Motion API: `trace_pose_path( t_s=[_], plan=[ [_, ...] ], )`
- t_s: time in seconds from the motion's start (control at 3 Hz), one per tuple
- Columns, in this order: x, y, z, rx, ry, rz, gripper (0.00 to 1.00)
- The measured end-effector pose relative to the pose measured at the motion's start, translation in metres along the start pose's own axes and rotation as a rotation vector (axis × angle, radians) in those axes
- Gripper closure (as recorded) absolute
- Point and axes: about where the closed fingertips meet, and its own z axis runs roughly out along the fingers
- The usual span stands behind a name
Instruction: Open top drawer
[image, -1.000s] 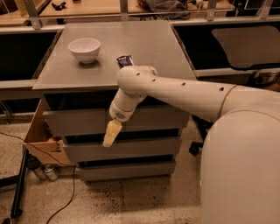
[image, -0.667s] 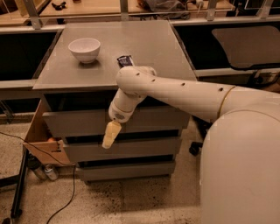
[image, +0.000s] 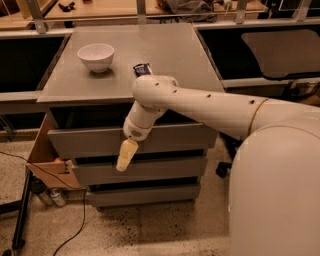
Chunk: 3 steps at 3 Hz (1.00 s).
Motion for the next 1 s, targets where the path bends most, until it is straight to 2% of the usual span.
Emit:
trace_pose_path(
  t_s=[0.67, 1.0],
  plan=[
    [0.005, 0.021, -0.002, -0.058, 0.004, -0.012, 0.00],
    [0.003, 0.021, -0.005, -0.058, 0.004, -0.012, 0.00]
  ],
)
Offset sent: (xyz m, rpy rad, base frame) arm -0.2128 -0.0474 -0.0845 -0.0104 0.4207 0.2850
